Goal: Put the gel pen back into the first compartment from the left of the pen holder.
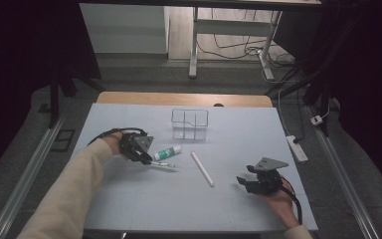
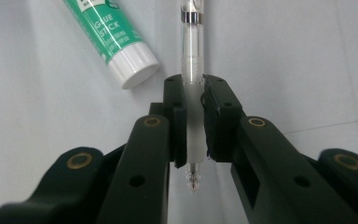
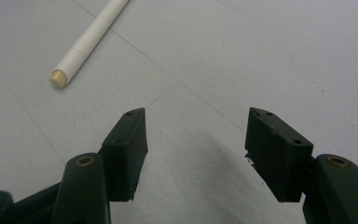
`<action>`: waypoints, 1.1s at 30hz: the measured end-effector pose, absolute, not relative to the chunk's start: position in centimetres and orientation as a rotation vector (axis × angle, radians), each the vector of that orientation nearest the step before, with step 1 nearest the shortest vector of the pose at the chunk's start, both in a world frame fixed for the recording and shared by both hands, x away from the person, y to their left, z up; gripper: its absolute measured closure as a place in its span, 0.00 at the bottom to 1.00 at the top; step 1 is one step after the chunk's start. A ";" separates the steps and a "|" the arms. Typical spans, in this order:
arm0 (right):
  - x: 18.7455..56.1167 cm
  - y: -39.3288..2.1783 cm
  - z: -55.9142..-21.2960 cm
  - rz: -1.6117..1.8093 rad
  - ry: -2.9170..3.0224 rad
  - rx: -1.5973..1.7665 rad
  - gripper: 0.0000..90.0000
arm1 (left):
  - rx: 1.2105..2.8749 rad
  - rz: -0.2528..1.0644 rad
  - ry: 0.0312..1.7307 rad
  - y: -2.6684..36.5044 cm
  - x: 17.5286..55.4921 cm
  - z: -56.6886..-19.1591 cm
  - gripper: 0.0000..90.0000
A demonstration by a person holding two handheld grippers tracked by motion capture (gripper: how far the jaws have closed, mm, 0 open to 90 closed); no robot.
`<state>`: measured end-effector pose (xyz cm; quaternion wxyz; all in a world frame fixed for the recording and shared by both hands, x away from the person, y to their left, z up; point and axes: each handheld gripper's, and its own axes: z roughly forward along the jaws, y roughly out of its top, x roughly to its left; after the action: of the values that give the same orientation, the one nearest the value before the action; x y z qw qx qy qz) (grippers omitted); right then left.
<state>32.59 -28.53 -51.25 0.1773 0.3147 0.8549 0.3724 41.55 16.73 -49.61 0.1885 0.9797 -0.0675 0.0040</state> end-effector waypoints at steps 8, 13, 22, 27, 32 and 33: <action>32.5 -28.5 -51.1 1.060 2.416 0.892 0.42 | 2.713 -0.001 -0.077 17.0 40.1 -48.7 0.89; 32.5 -28.5 -51.1 1.064 2.408 0.892 0.42 | 2.662 0.006 -0.006 17.3 39.0 -48.1 0.89; 32.4 -28.4 -50.9 1.072 2.398 0.882 0.42 | 2.599 0.056 0.122 17.9 37.5 -47.5 0.89; 32.4 -28.4 -50.9 1.070 2.392 0.882 0.42 | 2.554 0.070 0.193 18.0 36.9 -47.6 0.89; 32.4 -28.4 -50.8 1.084 2.377 0.888 0.42 | 2.510 0.109 0.258 18.0 36.2 -47.2 0.89; 32.4 -28.4 -50.8 1.084 2.377 0.888 0.42 | 2.501 0.118 0.267 17.9 36.0 -47.1 0.89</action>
<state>32.41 -28.43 -50.83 0.1900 0.3158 0.8459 0.3855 36.03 17.95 -47.09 0.3069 0.9453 0.1008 0.0446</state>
